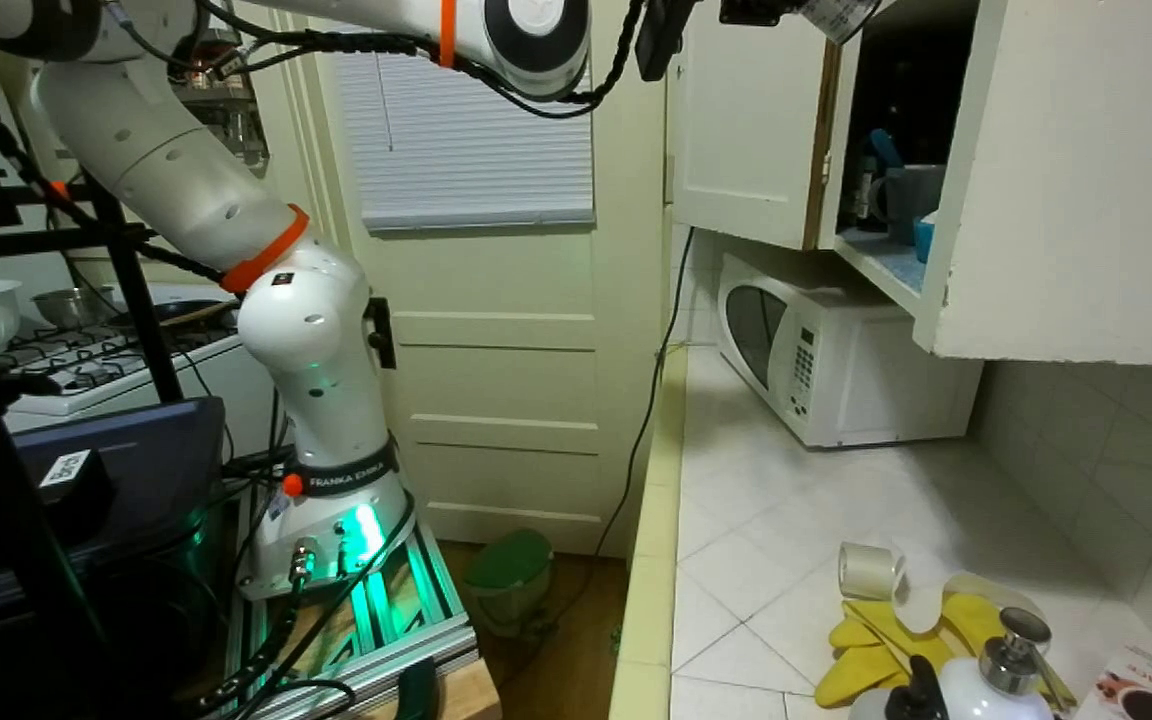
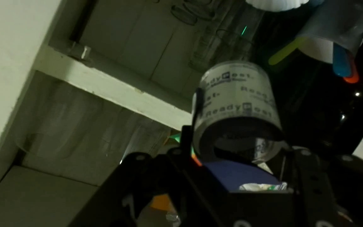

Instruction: Put the black and white object on the second shelf of the open cabinet on the right.

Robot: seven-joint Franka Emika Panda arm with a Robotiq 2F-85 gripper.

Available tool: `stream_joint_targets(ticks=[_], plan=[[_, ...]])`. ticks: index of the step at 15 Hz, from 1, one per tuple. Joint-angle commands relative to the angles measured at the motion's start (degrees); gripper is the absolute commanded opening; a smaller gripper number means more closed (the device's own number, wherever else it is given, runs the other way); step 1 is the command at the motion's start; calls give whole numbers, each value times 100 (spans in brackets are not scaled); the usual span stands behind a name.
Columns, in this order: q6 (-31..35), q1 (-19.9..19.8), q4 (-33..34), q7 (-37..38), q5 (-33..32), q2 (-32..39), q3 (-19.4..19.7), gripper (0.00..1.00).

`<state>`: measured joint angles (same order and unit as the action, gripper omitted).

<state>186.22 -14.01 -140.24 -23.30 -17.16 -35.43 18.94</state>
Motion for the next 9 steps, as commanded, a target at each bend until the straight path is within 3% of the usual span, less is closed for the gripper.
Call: stream_joint_targets(ticks=[1, 5, 9], plan=[[663, -78, 519, 330, 154, 150, -196, 31], [1152, -83, 1143, 547, 266, 488, -300, 31], [880, -39, 1913, 791, 526, 1292, -280, 31]])
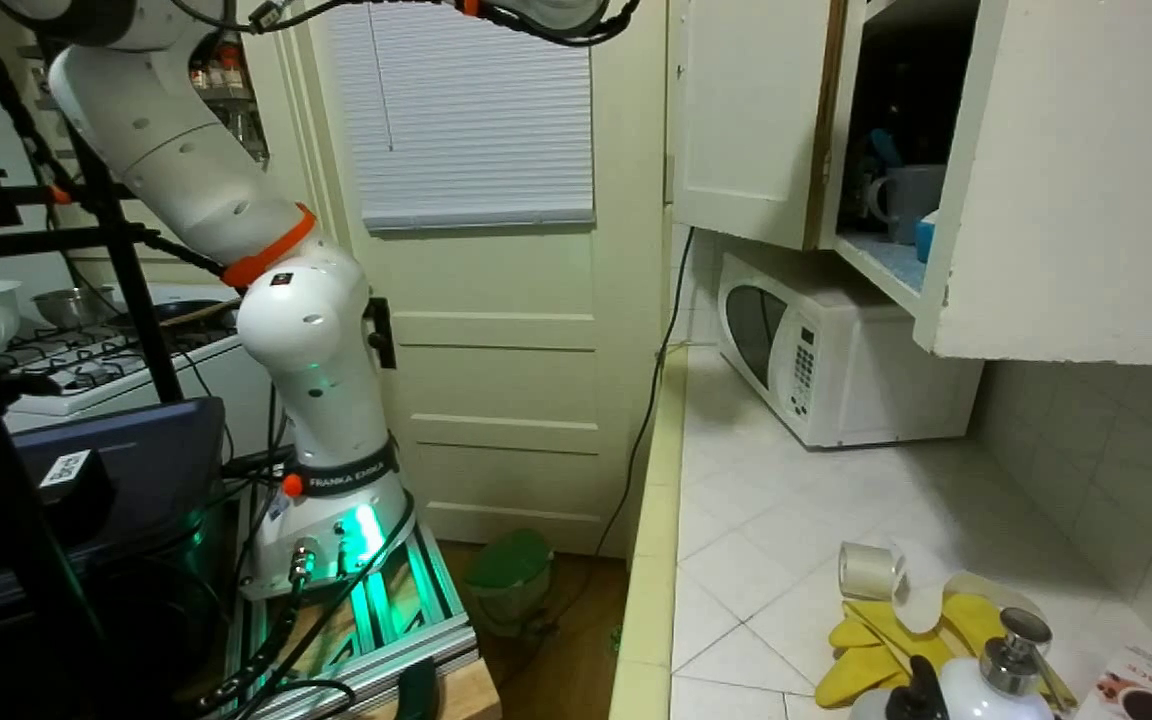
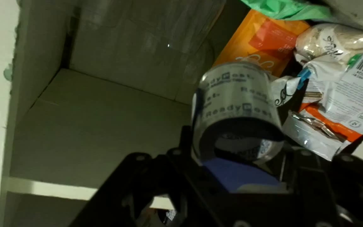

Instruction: Put the black and white object on the second shelf of the open cabinet on the right.

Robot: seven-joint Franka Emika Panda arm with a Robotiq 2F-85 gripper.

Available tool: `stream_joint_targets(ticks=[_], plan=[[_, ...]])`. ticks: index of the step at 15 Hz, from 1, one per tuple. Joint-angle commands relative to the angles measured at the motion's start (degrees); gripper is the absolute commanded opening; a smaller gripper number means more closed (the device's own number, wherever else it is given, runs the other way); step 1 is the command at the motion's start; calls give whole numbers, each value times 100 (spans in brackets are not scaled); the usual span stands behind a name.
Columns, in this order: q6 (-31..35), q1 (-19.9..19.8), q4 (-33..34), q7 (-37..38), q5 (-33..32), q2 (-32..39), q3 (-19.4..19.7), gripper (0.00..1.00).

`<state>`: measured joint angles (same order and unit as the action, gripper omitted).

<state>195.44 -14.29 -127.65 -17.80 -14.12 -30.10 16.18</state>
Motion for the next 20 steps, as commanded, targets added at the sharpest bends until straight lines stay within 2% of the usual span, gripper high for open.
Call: stream_joint_targets(ticks=[1, 5, 7, 9, 12, 20], plan=[[-85, 27, 845, 319, 298, 988, -27, 31], [-233, -511, 1699, 284, 736, 1937, -639, 31], [-377, -989, 1921, 120, 928, 2159, -1066, 31], [-237, -1668, 1933, -51, 1095, 2227, -1545, 31], [-118, -2239, 1813, -124, 1259, 2073, -1983, 31], [-283, -3179, 945, 6, 1223, 1165, -2990, 31]])
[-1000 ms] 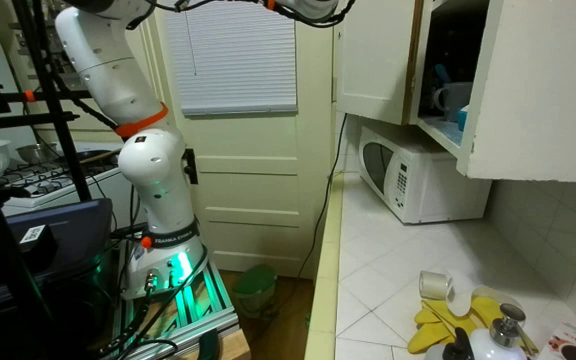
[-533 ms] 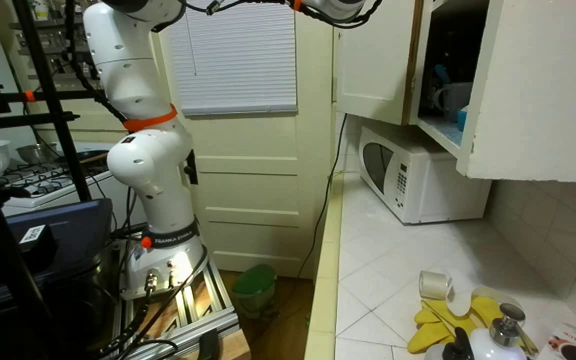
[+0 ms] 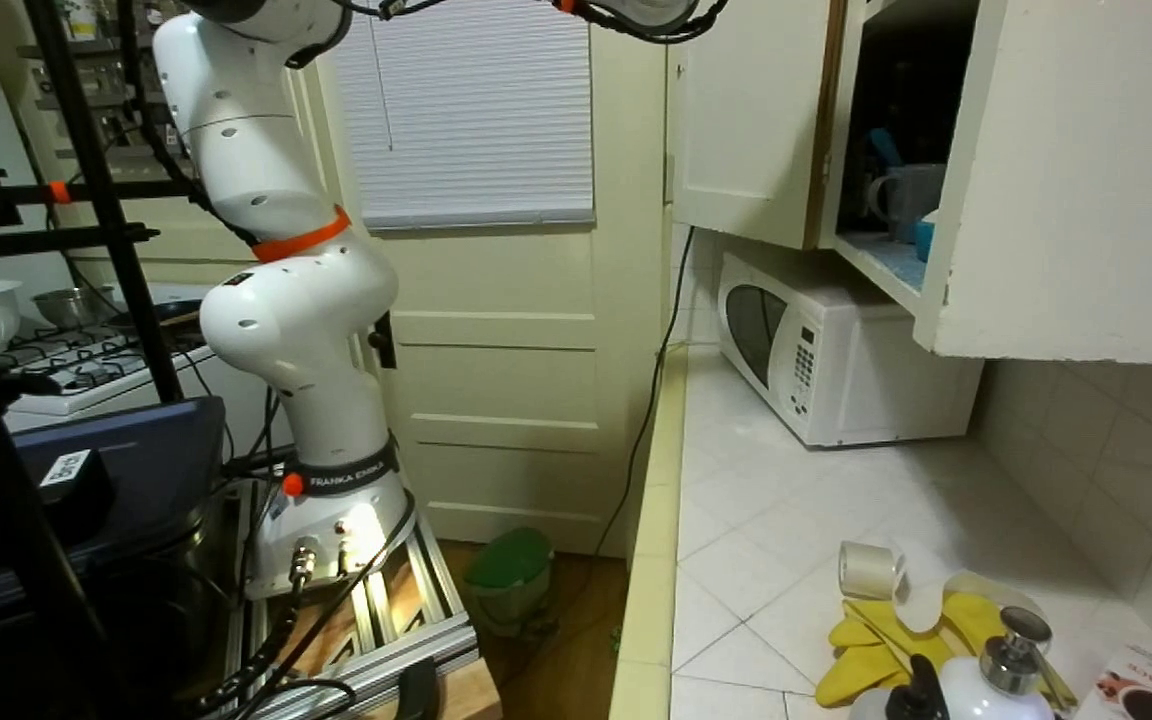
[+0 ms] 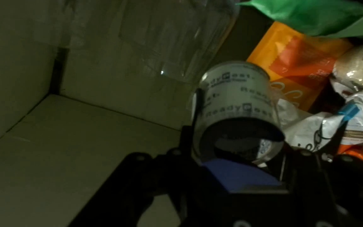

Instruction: Put the black and white object on the second shelf of the open cabinet on the right.

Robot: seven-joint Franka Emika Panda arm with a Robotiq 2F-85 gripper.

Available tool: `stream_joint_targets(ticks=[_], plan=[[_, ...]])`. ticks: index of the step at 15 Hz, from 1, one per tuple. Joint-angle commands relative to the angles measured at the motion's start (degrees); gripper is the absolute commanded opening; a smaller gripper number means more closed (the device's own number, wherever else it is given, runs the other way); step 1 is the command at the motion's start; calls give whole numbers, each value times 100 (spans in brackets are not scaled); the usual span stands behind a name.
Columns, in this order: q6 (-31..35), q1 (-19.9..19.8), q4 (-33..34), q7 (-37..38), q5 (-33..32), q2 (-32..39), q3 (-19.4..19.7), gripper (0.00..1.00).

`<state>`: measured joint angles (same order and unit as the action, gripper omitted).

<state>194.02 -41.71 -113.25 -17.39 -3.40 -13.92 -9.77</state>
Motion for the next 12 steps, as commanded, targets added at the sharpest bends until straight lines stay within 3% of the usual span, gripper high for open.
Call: stream_joint_targets(ticks=[1, 4, 7, 12], plan=[[-172, -559, -624, -12, 158, -555, -520, 31], [-331, -994, -950, 45, 175, -841, -879, 31], [-524, -1108, -1126, 173, 144, -980, -1029, 31], [-480, -1696, -1089, 447, 170, -948, -1569, 31]])
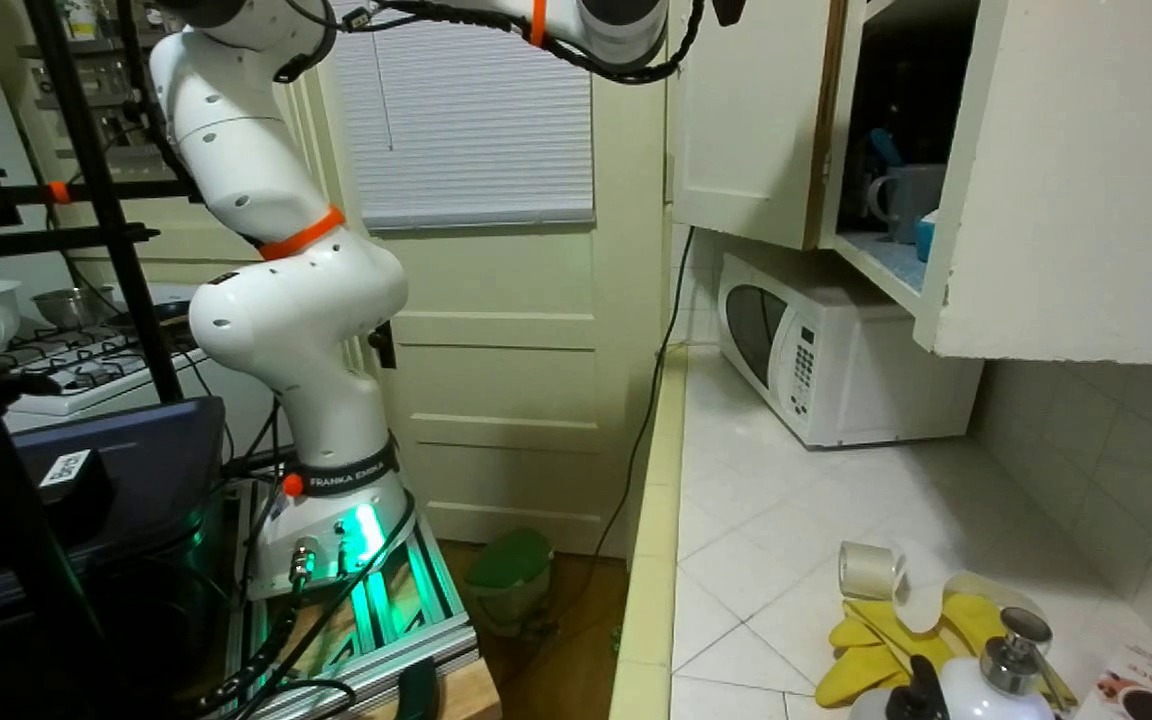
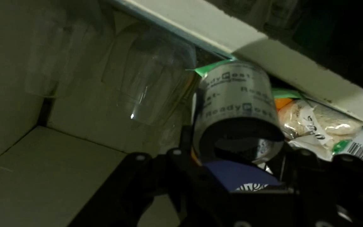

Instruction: Put the black and white object on the second shelf of the open cabinet on the right.

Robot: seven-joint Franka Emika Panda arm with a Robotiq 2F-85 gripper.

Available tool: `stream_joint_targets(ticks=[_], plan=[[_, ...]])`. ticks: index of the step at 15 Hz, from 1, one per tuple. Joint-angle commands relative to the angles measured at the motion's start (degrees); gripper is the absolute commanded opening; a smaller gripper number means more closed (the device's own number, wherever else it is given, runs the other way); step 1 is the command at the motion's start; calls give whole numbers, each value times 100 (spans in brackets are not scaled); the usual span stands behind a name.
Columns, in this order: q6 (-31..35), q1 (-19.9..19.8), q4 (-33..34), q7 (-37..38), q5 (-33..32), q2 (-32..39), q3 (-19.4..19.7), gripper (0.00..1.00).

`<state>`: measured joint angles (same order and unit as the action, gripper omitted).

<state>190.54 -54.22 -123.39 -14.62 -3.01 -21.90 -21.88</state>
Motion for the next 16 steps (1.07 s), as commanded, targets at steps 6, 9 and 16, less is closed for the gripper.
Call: stream_joint_targets(ticks=[6, 9, 16], plan=[[-225, -1140, 122, 416, 123, -73, -880, 31], [-274, -1133, 240, 501, 119, -71, -915, 31], [-399, -1573, 500, 682, 47, 123, -1358, 31]])
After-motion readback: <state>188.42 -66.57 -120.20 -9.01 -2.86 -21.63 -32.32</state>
